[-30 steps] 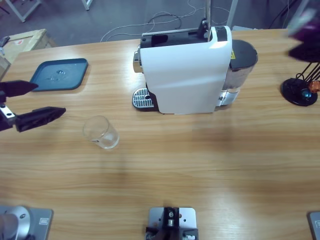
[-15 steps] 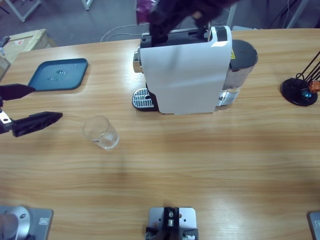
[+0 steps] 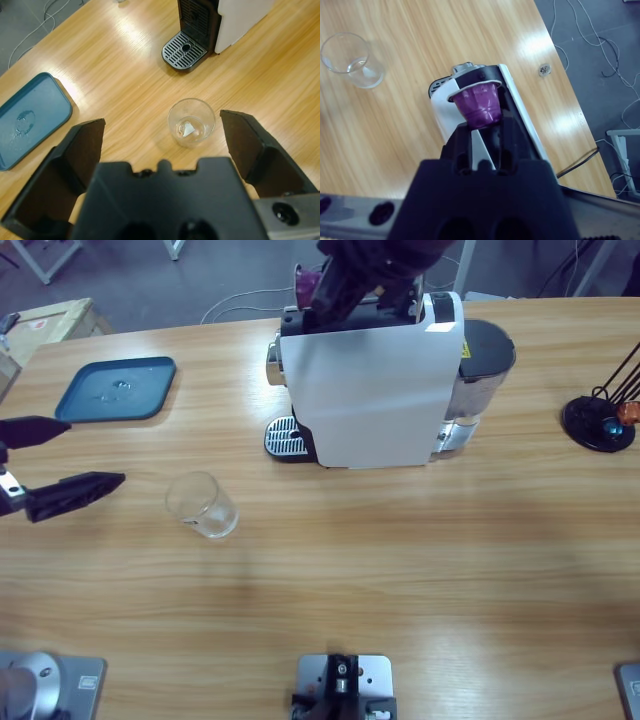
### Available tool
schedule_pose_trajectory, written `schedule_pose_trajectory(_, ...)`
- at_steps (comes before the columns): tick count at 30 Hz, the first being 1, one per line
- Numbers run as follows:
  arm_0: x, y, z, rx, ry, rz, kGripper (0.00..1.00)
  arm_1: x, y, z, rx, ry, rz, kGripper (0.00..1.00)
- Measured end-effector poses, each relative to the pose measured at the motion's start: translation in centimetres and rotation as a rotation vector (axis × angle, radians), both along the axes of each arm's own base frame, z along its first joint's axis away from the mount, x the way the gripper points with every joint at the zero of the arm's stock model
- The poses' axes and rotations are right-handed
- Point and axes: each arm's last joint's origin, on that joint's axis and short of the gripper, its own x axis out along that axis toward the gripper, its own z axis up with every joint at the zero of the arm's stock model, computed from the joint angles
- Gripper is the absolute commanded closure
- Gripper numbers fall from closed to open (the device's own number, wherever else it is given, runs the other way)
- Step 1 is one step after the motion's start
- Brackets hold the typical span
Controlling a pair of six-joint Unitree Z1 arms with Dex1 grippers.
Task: Pour coffee
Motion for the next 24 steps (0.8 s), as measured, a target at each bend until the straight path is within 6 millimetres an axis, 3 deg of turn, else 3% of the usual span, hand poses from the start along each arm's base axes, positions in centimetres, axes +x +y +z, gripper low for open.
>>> schedule_pose_trajectory(17,-0.5,0.5,-0.5,0.002,0.002,0.0,0.009,1.8,1.0,-1.4,-0.022,0.021,-0.016,1.0)
schedule_pose_trajectory(18,-0.5,0.5,-0.5,0.002,0.002,0.0,0.009,1.8,1.0,-1.4,-0.022,0.021,-0.017,0.922)
schedule_pose_trajectory(20,-0.5,0.5,-0.5,0.002,0.002,0.0,0.009,1.9,1.0,-1.4,-0.023,0.021,-0.017,0.673)
schedule_pose_trajectory(22,-0.5,0.5,-0.6,0.002,0.002,0.0,0.009,1.8,0.9,-1.4,-0.023,0.025,-0.02,0.378)
schedule_pose_trajectory(24,-0.6,0.6,-0.7,0.005,0.005,0.0,0.009,1.8,0.8,-1.4,-0.024,0.029,-0.024,0.207)
